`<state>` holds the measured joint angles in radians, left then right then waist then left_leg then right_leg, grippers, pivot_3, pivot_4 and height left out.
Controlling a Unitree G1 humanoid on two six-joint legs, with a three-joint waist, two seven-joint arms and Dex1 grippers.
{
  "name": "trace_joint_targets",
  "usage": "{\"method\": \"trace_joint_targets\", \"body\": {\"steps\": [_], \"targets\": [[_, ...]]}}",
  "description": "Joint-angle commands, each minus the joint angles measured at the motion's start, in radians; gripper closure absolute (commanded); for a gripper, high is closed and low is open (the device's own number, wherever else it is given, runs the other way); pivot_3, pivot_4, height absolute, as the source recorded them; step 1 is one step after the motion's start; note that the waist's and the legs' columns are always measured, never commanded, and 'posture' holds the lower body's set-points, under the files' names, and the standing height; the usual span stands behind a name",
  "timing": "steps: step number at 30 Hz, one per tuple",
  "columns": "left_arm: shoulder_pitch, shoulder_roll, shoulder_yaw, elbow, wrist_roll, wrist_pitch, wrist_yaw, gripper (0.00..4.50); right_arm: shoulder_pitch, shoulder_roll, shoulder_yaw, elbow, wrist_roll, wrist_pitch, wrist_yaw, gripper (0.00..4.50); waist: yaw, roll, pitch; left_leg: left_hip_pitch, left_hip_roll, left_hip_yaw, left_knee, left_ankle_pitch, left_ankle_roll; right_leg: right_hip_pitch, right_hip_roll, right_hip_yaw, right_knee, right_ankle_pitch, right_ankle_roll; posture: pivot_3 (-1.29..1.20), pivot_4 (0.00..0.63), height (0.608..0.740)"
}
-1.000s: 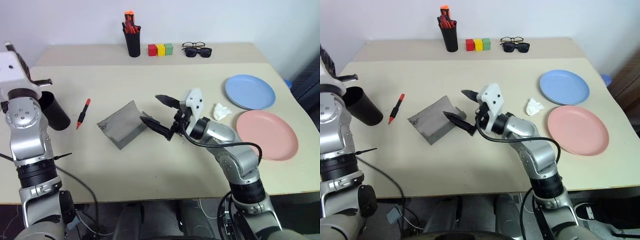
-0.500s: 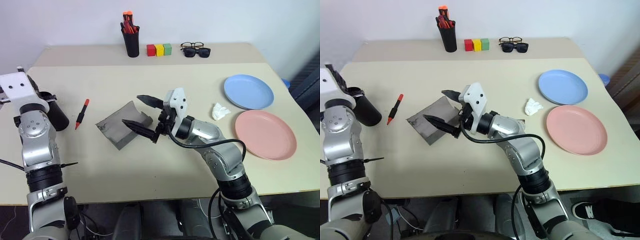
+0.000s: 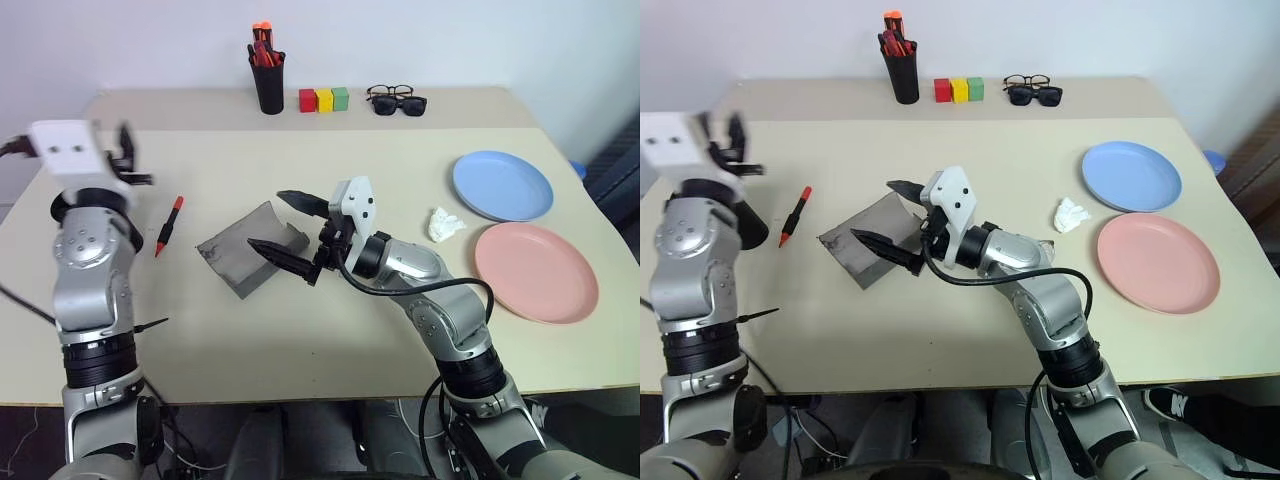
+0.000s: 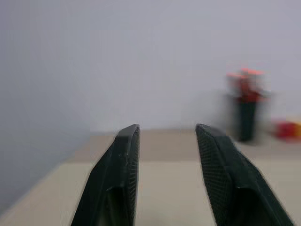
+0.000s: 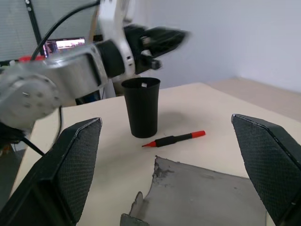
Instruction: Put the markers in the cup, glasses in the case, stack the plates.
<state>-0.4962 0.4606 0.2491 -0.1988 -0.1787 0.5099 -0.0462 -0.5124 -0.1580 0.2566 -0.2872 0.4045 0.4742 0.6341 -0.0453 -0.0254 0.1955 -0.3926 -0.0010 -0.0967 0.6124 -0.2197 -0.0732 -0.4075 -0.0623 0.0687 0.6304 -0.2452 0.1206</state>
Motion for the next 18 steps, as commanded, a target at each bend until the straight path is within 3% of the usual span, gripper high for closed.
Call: {"method": "trace_joint_targets", "body": {"steps": [1,3,5,18], "targets": [[-0.029,0.029,-0.06,0.024,0.07,0.268,0.042,0.83,-0.001,-0.006,-0.023,-0.012,0.001,-0.023,0.003,0.0,-0.011,0.0,0.0,0.001,0.0,0.0,0.0,0.0,0.0,0.0,0.0,0.0,0.0,0.0,0.0,0.0,0.15,0.74],[-0.09,-0.002,-0.034,0.09,0.063,0.417,0.087,0.04,0.002,-0.006,-0.02,-0.013,0.0,-0.024,0.0,0.0,-0.02,0.0,0.0,0.0,0.0,-0.001,0.0,0.0,0.0,-0.001,0.001,0.0,0.001,0.0,0.0,0.0,0.15,0.74],[-0.14,0.0,-0.028,0.161,0.084,0.499,0.119,0.04,0.007,-0.004,-0.017,-0.016,-0.002,-0.023,-0.002,0.0,-0.023,0.0,0.0,0.0,0.0,-0.003,0.0,0.0,0.0,-0.001,0.002,-0.001,0.001,0.0,0.0,0.0,0.15,0.74],[-0.318,-0.04,0.103,0.531,0.06,0.56,0.166,0.04,0.025,0.001,-0.015,-0.028,-0.019,-0.029,-0.023,0.0,-0.017,0.0,0.0,-0.001,0.0,-0.004,-0.001,0.0,0.0,-0.001,0.001,-0.003,0.0,0.0,0.0,0.0,0.15,0.74]]}}
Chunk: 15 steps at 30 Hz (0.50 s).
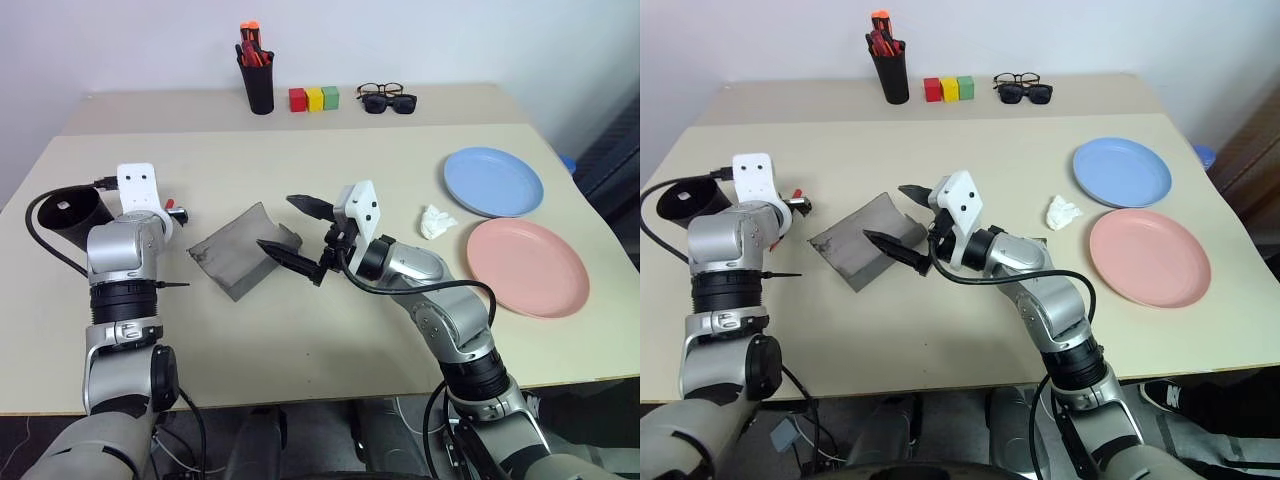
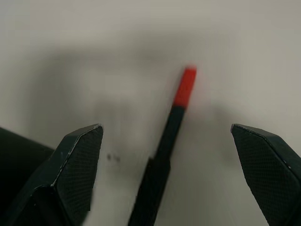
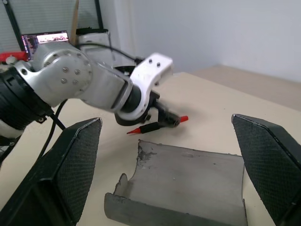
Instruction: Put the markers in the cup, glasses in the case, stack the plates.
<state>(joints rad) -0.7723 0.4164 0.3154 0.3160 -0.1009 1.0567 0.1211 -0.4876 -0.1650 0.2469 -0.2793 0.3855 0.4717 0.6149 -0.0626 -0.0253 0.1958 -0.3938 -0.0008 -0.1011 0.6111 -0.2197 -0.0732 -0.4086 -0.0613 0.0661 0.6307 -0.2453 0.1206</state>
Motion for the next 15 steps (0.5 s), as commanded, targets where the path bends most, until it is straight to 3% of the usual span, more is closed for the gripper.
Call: {"method": "trace_joint_targets", "body": {"steps": [1,2,5,12,15], "targets": [[-0.046,-0.001,0.048,0.028,-0.025,0.024,-0.005,0.04,0.002,0.007,-0.006,-0.037,-0.001,-0.027,-0.004,0.0,0.002,0.0,0.0,0.0,0.0,0.0,0.0,0.0,0.0,0.0,0.0,0.0,0.0,0.0,0.0,0.0,0.15,0.74],[-0.048,-0.006,0.06,0.037,-0.03,0.032,-0.003,0.04,0.003,0.007,-0.005,-0.038,-0.002,-0.028,-0.005,0.0,0.003,0.0,0.0,0.0,0.0,0.0,0.0,0.0,0.0,0.0,0.0,0.0,0.0,0.0,0.0,0.0,0.15,0.74],[-0.036,-0.01,0.07,0.034,-0.026,0.022,0.007,0.88,0.004,0.008,-0.007,-0.038,-0.005,-0.028,-0.006,0.0,0.003,0.0,0.0,0.0,0.0,0.0,0.0,0.0,0.0,0.0,0.0,0.0,0.0,0.0,0.0,0.0,0.15,0.74],[-0.003,-0.03,0.056,-0.035,-0.048,-0.017,-0.034,4.45,0.001,0.006,-0.005,-0.035,-0.006,-0.025,0.001,0.0,0.005,0.0,0.0,0.0,0.0,0.0,0.0,0.0,0.0,0.0,0.0,0.0,0.0,0.0,0.0,0.0,0.15,0.74],[0.013,-0.025,0.016,-0.089,-0.046,-0.08,-0.075,4.45,0.0,0.004,-0.005,-0.032,-0.005,-0.025,0.005,0.0,0.007,0.0,0.0,0.0,0.0,0.0,0.0,0.0,0.0,0.0,0.0,0.0,0.0,0.0,0.0,0.0,0.15,0.74]]}}
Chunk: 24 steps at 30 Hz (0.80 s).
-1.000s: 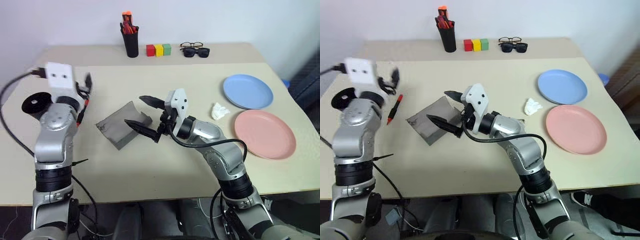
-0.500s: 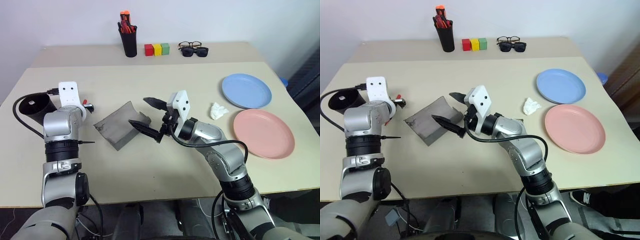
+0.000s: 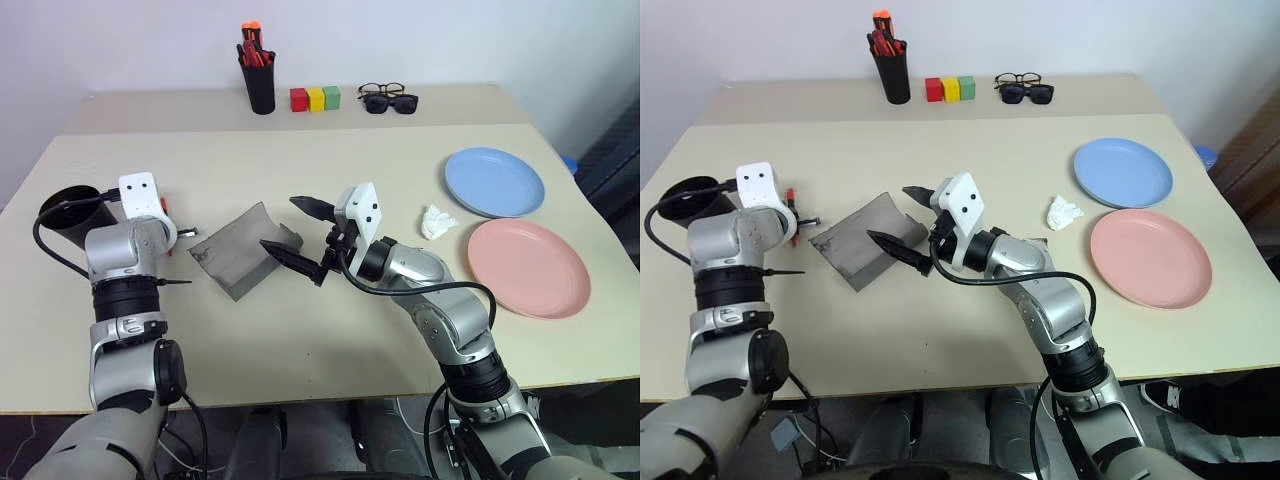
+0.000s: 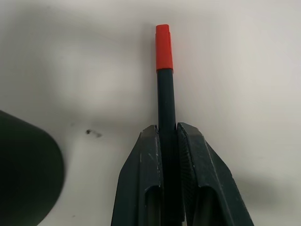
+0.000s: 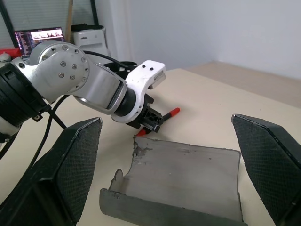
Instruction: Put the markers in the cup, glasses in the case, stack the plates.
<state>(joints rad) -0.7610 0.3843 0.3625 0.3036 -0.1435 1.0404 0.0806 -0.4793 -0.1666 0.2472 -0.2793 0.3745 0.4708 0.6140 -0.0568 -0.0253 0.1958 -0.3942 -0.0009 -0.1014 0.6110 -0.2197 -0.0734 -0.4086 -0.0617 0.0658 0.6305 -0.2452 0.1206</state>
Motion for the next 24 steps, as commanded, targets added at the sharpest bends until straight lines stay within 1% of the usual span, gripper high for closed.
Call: {"method": "trace_joint_targets", "body": {"steps": [1,3,6,8,11,14,15,17,24], "targets": [[0.015,0.005,-0.056,-0.139,-0.014,-0.123,-0.078,4.45,-0.01,0.005,-0.004,-0.032,0.006,-0.025,0.008,0.0,0.004,0.0,0.0,0.0,0.0,0.0,0.0,0.0,0.0,0.0,0.0,0.0,0.0,0.0,0.0,0.0,0.15,0.74],[0.045,0.01,-0.094,-0.259,-0.018,-0.273,-0.149,4.45,-0.011,0.005,-0.003,-0.031,0.006,-0.026,0.011,0.0,0.009,0.0,0.0,-0.001,0.0,0.0,0.0,0.0,0.0,0.0,0.0,0.0,-0.001,0.0,0.0,0.0,0.15,0.74],[0.076,0.025,-0.093,-0.349,-0.002,-0.434,-0.17,4.45,-0.012,0.004,-0.004,-0.031,0.006,-0.026,0.013,0.0,0.015,0.0,0.0,-0.003,0.0,0.0,0.0,0.0,-0.001,-0.002,-0.001,0.0,-0.001,0.0,0.0,0.0,0.15,0.74],[0.082,0.041,-0.065,-0.377,0.03,-0.533,-0.132,4.45,-0.011,0.004,-0.004,-0.032,0.005,-0.026,0.014,0.0,0.012,0.0,0.0,-0.003,0.0,0.0,0.0,0.0,-0.001,-0.002,-0.001,0.0,-0.001,0.0,0.0,0.0,0.15,0.74],[0.104,0.077,-0.011,-0.37,0.117,-0.723,-0.014,4.45,-0.012,0.005,-0.003,-0.036,0.009,-0.023,0.016,0.0,0.009,0.0,0.0,-0.002,0.0,0.001,0.0,0.0,-0.001,-0.002,0.0,0.0,-0.001,0.0,0.0,0.0,0.15,0.74],[0.155,0.143,0.021,-0.345,0.212,-0.746,0.074,4.45,-0.014,0.005,-0.006,-0.035,0.011,-0.023,0.018,0.0,0.01,0.001,0.0,-0.002,0.0,0.0,0.0,0.0,-0.001,-0.003,0.0,0.0,0.0,0.0,0.0,0.0,0.15,0.74],[0.172,0.151,0.058,-0.336,0.217,-0.711,0.107,4.45,-0.015,0.007,-0.006,-0.031,0.011,-0.023,0.017,0.0,0.012,0.001,0.0,-0.002,0.0,0.0,0.0,0.0,-0.001,-0.003,0.0,0.0,0.0,0.0,0.0,0.0,0.15,0.74],[0.212,0.159,0.106,-0.316,0.201,-0.693,0.12,4.45,-0.017,0.01,-0.004,-0.023,0.01,-0.027,0.02,0.0,0.013,0.0,0.0,-0.002,0.0,0.001,0.0,0.0,-0.001,-0.002,0.0,0.0,-0.001,0.0,0.0,0.0,0.15,0.74],[0.279,0.097,0.107,-0.308,0.161,-0.771,0.105,4.45,-0.023,0.014,-0.004,-0.013,0.006,-0.034,0.029,0.0,0.022,-0.001,0.0,-0.004,0.0,-0.001,0.002,0.0,-0.001,-0.001,-0.001,-0.001,-0.001,0.0,0.0,0.0,0.15,0.74]]}}
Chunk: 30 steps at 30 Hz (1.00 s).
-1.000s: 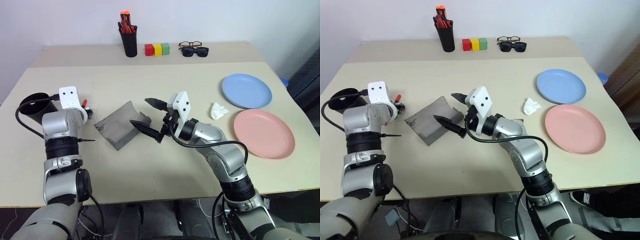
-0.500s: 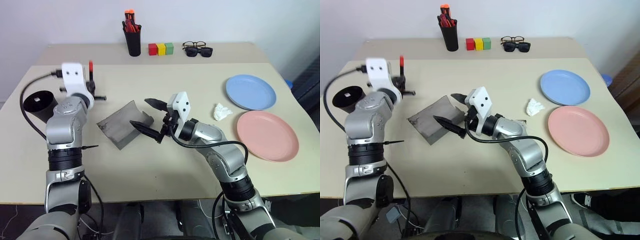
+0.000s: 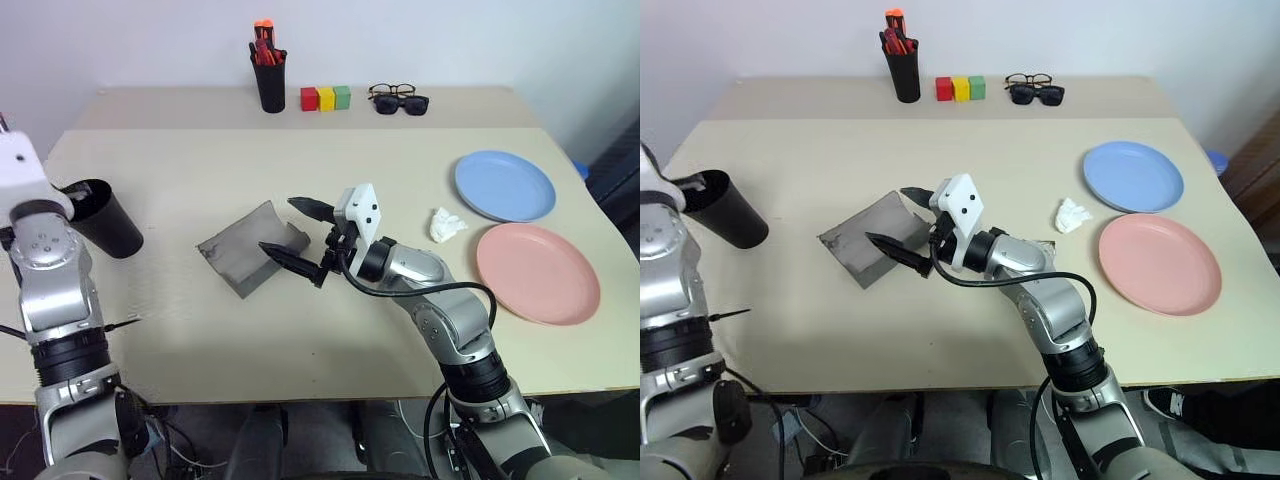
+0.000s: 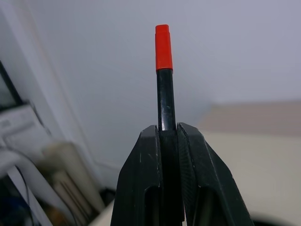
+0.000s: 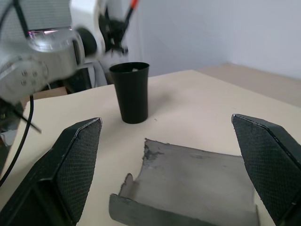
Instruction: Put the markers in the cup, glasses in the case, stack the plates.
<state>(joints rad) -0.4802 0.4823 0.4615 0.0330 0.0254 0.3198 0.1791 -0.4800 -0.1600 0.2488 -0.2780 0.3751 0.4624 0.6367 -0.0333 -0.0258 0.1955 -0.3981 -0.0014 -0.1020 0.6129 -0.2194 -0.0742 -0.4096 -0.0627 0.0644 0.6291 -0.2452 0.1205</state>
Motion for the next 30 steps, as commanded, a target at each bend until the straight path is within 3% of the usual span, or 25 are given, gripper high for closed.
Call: {"method": "trace_joint_targets", "body": {"steps": [1,9,13,14,18,22,27,30], "targets": [[0.006,-0.011,0.008,-0.04,-0.013,-0.059,0.006,4.45,-0.021,0.007,-0.007,-0.014,0.005,-0.026,0.006,0.0,-0.003,0.0,0.0,0.0,0.0,0.0,0.0,0.0,0.0,0.0,0.0,0.0,0.0,0.0,0.0,0.0,0.15,0.74],[0.045,-0.041,-0.003,-0.043,-0.011,-0.083,0.012,4.45,-0.014,0.0,-0.007,-0.019,0.006,-0.025,0.004,0.0,-0.011,0.0,0.0,0.001,0.0,0.0,-0.001,0.0,0.0,-0.001,0.001,0.0,0.001,0.0,0.0,0.0,0.15,0.74],[0.053,-0.047,-0.003,-0.043,-0.015,-0.083,0.015,2.77,-0.014,-0.002,-0.006,-0.023,0.007,-0.022,0.004,0.0,-0.01,0.0,0.0,0.001,0.0,0.0,-0.001,0.0,0.0,0.0,0.0,0.0,0.001,0.0,0.0,0.0,0.15,0.74],[0.053,-0.047,-0.004,-0.042,-0.018,-0.084,0.013,2.77,-0.013,-0.002,-0.007,-0.023,0.008,-0.02,0.004,0.0,-0.01,0.0,0.0,0.001,0.0,0.0,-0.001,0.0,0.0,0.0,0.0,0.0,0.001,0.0,0.0,0.0,0.15,0.74],[0.054,-0.044,-0.002,-0.041,-0.011,-0.087,0.02,1.38,-0.013,-0.004,-0.006,-0.026,0.009,-0.016,0.003,0.0,-0.01,0.0,0.0,0.001,0.0,0.0,-0.001,0.0,0.0,0.0,0.0,0.0,0.001,0.0,0.0,0.0,0.15,0.74],[0.04,-0.052,0.005,-0.063,-0.038,-0.101,0.013,1.38,-0.012,-0.007,-0.007,-0.027,0.011,-0.013,0.004,0.0,-0.011,0.0,0.0,0.001,0.0,0.0,-0.001,0.0,0.0,0.0,0.001,0.0,0.001,0.0,0.0,0.0,0.15,0.74],[0.019,-0.038,-0.121,-0.27,-0.332,-0.002,-0.355,1.38,-0.017,-0.065,-0.041,-0.029,0.006,-0.013,0.021,0.0,-0.001,0.0,0.0,-0.002,0.0,-0.001,0.0,0.0,0.0,-0.001,0.0,-0.001,0.0,0.0,0.0,0.0,0.15,0.74],[0.097,0.063,-0.202,-0.4,-0.491,0.211,-0.557,0.59,-0.017,-0.165,-0.083,-0.031,0.012,-0.005,0.072,0.0,-0.01,0.001,0.001,-0.002,-0.001,-0.001,0.0,0.0,0.0,0.0,-0.001,-0.001,-0.001,0.0,0.0,0.0,0.15,0.74]]}}
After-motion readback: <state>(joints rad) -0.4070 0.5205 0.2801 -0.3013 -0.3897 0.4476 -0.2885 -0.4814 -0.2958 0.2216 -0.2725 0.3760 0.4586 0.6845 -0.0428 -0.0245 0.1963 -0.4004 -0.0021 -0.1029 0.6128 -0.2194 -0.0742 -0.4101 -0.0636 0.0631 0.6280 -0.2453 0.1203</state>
